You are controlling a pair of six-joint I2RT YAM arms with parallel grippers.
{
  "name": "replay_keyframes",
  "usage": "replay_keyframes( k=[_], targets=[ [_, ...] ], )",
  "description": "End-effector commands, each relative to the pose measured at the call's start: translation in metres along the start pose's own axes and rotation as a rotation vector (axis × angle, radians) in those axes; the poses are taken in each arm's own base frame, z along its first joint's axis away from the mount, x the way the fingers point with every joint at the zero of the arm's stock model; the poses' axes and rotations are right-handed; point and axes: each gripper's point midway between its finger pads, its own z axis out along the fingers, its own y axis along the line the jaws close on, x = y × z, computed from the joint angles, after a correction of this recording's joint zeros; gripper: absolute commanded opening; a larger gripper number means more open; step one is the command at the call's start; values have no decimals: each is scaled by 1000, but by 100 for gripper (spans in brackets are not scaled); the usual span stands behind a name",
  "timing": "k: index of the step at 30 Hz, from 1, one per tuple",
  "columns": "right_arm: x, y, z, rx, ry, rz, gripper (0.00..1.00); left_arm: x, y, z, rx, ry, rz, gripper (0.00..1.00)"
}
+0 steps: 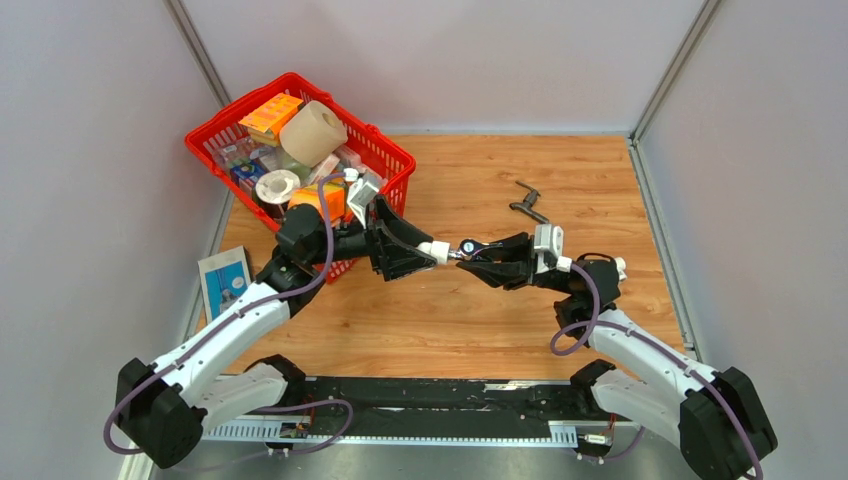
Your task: Install the water faucets
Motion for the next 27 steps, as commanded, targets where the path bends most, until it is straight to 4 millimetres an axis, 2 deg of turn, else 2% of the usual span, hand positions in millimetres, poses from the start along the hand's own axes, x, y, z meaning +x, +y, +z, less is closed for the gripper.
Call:
replay_keyframes(
  k=[1, 5, 13, 16, 17, 20, 21, 23, 27],
  targets=[
    [-40, 0, 10, -38, -96, -114, 0, 3, -6, 2, 66, 11, -16, 75],
    [-40, 0, 11, -45, -95, -111, 0, 3, -6, 4, 97, -7, -23, 74],
    [-36, 2, 11, -59, -89, -98, 0, 2, -17, 6, 176, -23, -43, 65],
    [-36, 1, 10, -48, -96, -90, 0, 4, -16, 8, 185, -21, -40, 51],
    [-35, 1, 10, -47, -97, -85, 0, 4, -17, 8, 192, -23, -36, 41],
    [-40, 1, 9, -35, -122, -72, 0, 6, -18, 11, 211, -27, -56, 26],
    [-43, 1, 9, -29, -133, -60, 0, 4, -21, 11, 225, -39, -48, 14],
    [-47, 2, 8, -19, -156, -44, 0, 2, -24, 11, 239, -58, -53, 0],
    [-50, 3, 7, -9, -175, 19, 0, -3, -29, 9, 254, -81, 3, 0]
  ],
)
